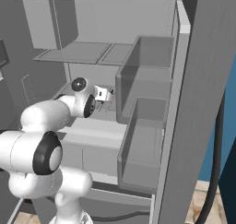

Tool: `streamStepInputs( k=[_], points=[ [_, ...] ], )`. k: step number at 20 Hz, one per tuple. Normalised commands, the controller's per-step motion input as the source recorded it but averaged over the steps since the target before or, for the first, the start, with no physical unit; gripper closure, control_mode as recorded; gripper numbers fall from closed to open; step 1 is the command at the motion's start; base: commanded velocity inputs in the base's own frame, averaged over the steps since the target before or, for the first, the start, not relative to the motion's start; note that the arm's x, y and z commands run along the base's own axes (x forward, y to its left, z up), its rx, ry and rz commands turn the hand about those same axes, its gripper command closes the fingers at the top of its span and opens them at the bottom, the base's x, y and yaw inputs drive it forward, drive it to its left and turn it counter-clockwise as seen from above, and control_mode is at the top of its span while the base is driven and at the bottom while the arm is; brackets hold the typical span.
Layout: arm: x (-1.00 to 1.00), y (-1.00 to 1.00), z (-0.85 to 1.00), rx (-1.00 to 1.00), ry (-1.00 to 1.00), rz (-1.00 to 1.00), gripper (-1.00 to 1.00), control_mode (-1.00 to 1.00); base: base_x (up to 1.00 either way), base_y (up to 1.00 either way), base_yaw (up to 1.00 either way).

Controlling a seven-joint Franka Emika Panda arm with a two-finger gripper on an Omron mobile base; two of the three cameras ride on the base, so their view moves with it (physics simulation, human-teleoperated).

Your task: Place one tomato and one fish in each tupperware on the nearby counter, to pack two identical lunches.

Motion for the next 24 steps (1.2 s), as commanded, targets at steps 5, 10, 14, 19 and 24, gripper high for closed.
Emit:
streamStepInputs(
  k=[5,10,14,19,24],
  points=[
    [0.34,0.0,-0.11,0.0,0.01,0.0,-1.0,-1.0,0.0,0.0,0.0],
    [0.32,0.0,-0.09,0.0,0.02,0.0,-1.0,-1.0,0.0,0.0,0.0],
    [0.28,0.0,-0.14,0.0,0.03,0.0,-1.0,-1.0,0.0,0.0,0.0],
    [0.21,0.0,-0.23,0.0,0.05,0.0,-1.0,-1.0,0.0,0.0,0.0],
    [0.28,0.0,-0.19,0.0,0.01,0.0,-1.0,-1.0,0.0,0.0,0.0]
  ],
)
